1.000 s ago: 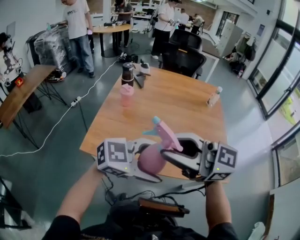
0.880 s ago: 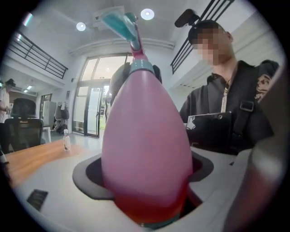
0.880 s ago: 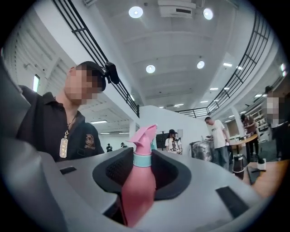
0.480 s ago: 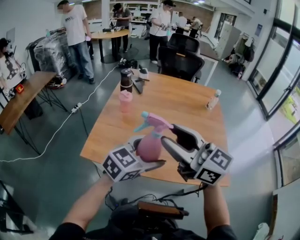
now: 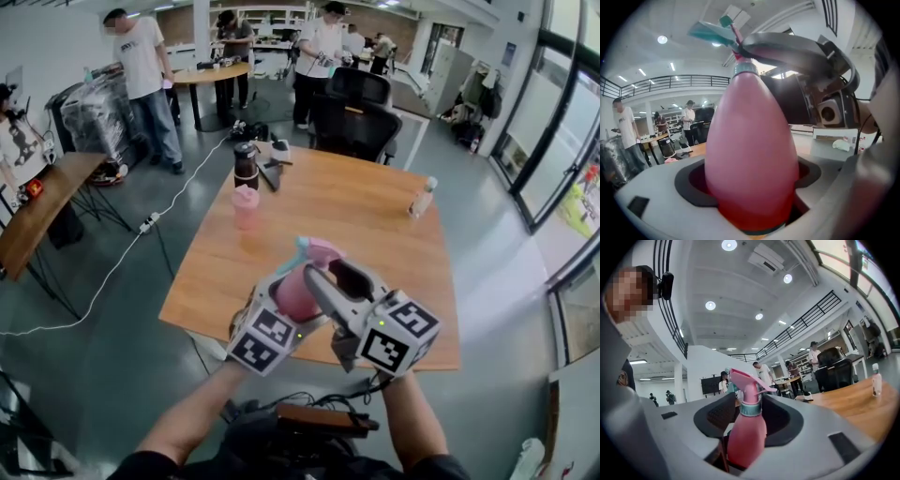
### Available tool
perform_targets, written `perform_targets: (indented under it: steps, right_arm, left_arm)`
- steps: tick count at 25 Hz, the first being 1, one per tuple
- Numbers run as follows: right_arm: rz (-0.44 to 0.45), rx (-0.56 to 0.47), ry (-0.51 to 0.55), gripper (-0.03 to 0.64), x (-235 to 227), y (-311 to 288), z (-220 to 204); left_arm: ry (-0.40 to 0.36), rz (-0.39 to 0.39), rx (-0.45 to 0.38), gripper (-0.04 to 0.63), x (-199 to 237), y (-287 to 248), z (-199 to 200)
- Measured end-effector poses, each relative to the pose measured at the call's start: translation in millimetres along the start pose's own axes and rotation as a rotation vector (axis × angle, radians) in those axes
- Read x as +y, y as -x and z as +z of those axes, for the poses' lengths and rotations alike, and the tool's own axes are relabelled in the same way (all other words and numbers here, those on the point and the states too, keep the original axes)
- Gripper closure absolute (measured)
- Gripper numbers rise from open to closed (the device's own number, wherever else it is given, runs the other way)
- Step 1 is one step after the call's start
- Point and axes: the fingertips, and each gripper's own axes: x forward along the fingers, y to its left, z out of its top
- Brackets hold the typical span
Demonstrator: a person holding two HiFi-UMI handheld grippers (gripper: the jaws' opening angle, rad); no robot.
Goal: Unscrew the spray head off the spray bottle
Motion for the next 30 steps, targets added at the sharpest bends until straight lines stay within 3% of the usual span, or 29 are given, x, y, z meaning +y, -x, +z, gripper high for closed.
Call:
perform_targets:
  steps: [2,6,9,14,20,23,26,30]
  right_arm:
    - [-0.019,0.002,0.009,0.486,-2.4,0.4,0.5]
    - [-0.020,0.007,0.027,0.492,-2.4,1.1,0.9]
    - [0.018,0.011,0.033,0.492,1.3,2.0,3.2]
    - [0.156,0.044,0.064,0.494,20.6,7.3,5.8]
    - [0.410,0.086,0.145,0.492,53.1,20.4,9.1]
    - [0.537,0.086,0.165,0.492,68.4,27.6,9.9]
    - [0.542,0.069,0.172,0.486,70.4,27.4,13.3]
    - [0.361,0.065,0.220,0.474,52.5,21.9,8.7]
  left_arm:
    - [-0.007,0.003,0.002,0.141,0.1,-0.6,-0.3]
    - [-0.016,-0.002,0.001,0.141,0.1,-0.2,0.1]
    - [-0.014,-0.061,-0.020,0.141,-5.2,2.6,4.6]
    - [-0.017,-0.292,-0.070,0.141,-28.1,19.6,11.0]
    - [-0.077,-0.645,-0.133,0.141,-59.5,53.5,16.4]
    - [-0.105,-0.758,-0.157,0.141,-72.4,69.5,19.0]
    - [-0.094,-0.743,-0.164,0.141,-73.3,70.3,22.7]
    - [-0.062,-0.540,-0.128,0.141,-54.0,48.4,17.4]
